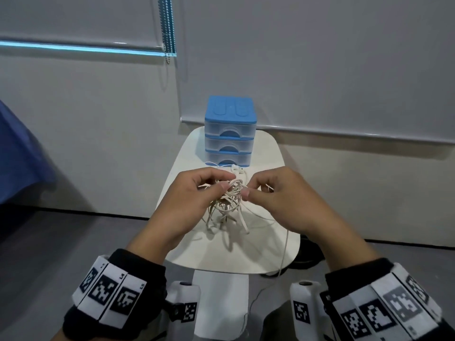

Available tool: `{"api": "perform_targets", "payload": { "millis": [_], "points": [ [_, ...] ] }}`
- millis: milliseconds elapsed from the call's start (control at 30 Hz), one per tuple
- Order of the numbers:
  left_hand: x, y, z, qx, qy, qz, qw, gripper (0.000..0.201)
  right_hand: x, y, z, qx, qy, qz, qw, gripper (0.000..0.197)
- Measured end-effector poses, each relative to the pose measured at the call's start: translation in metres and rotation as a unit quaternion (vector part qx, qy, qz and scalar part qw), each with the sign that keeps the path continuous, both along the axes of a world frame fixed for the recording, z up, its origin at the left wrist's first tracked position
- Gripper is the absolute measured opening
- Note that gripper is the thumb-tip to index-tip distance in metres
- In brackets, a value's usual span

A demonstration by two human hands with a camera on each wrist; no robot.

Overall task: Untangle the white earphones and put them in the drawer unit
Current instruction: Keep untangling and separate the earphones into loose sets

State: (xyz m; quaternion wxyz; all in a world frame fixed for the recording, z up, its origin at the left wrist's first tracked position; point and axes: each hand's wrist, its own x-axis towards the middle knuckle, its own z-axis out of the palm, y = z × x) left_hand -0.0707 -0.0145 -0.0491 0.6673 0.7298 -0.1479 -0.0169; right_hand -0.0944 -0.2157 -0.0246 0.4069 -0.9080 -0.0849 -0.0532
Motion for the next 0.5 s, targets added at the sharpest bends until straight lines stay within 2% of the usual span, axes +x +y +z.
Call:
{"api": "perform_targets", "payload": {
  "millis": [100, 200, 400, 500],
  "points": [
    [-0.0014, -0.0019, -0.0005, 0.011, 0.0, -0.014, 1.0, 0.016, -0.0003, 0.0068, 0.001, 0.033, -0.002, 0.014, 0.999, 0.022],
    [-0.0034, -0.0046, -0.0005, 0.038, -0.018, -0.027, 0.999, 0.012, 0.0014, 0.011, 0.0039, 0.023, -0.016, 0.021, 0.999, 0.02],
    [-0.0008, -0.0033, -0.0019, 0.056, -0.029, -0.02, 0.998, 0.013, 0.004, 0.0064, 0.0087, 0.103, 0.0, 0.016, 0.995, 0.02],
    [-0.0012, -0.0062, -0.0029, 0.066, -0.035, -0.009, 0.997, 0.015, 0.0031, 0.0098, 0.0061, 0.104, -0.003, 0.013, 0.994, 0.02]
  ]
}}
